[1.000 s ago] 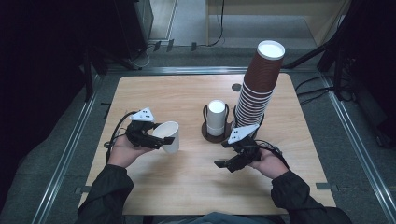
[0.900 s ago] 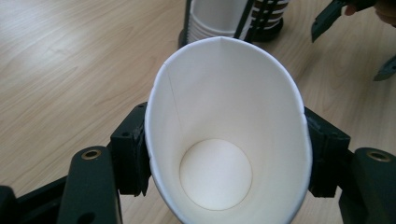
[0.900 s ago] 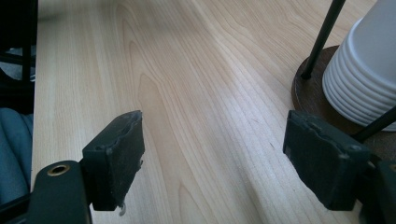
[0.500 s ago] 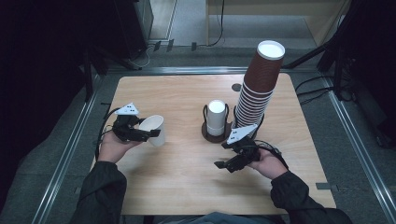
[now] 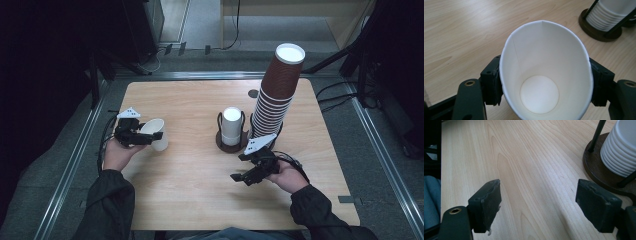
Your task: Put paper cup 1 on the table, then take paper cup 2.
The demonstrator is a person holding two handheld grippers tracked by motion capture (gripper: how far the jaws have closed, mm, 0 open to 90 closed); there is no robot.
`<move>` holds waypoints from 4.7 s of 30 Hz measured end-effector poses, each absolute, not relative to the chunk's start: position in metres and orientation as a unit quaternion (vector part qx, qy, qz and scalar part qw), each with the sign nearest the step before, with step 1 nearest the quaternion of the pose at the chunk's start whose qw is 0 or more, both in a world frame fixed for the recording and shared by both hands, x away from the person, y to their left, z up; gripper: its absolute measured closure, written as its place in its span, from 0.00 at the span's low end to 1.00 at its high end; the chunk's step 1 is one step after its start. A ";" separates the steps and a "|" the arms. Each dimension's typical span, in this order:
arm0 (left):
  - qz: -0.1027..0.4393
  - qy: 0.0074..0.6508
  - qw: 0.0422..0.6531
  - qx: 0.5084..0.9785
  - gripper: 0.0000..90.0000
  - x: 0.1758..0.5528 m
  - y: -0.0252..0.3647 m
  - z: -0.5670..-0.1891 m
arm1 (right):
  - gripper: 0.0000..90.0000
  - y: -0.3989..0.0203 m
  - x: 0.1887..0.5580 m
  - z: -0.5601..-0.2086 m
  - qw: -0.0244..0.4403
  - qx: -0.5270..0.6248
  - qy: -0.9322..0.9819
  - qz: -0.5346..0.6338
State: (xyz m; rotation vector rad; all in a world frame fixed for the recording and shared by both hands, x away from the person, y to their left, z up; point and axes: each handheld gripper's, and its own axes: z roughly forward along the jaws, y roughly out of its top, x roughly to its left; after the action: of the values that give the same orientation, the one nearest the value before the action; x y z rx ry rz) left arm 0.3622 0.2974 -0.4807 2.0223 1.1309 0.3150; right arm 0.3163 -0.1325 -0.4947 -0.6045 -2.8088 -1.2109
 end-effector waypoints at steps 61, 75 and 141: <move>0.096 0.442 0.391 0.802 0.13 0.353 0.307 -0.449 | 0.25 -0.137 0.321 -0.491 0.033 -0.196 -0.894 -0.401; 0.084 0.422 0.392 0.813 0.15 0.344 0.285 -0.427 | 0.23 -0.146 0.316 -0.484 0.006 -0.172 -0.899 -0.403; 0.009 0.316 0.403 0.859 0.33 0.305 0.185 -0.460 | 0.32 -0.233 0.335 -0.375 -0.030 -0.213 -0.886 -0.411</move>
State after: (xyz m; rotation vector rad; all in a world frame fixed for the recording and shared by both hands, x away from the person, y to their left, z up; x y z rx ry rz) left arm 0.3048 0.1850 -0.4596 2.1689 0.7976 0.0238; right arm 0.3353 -0.2329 -0.3748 -0.6808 -2.8368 -1.3171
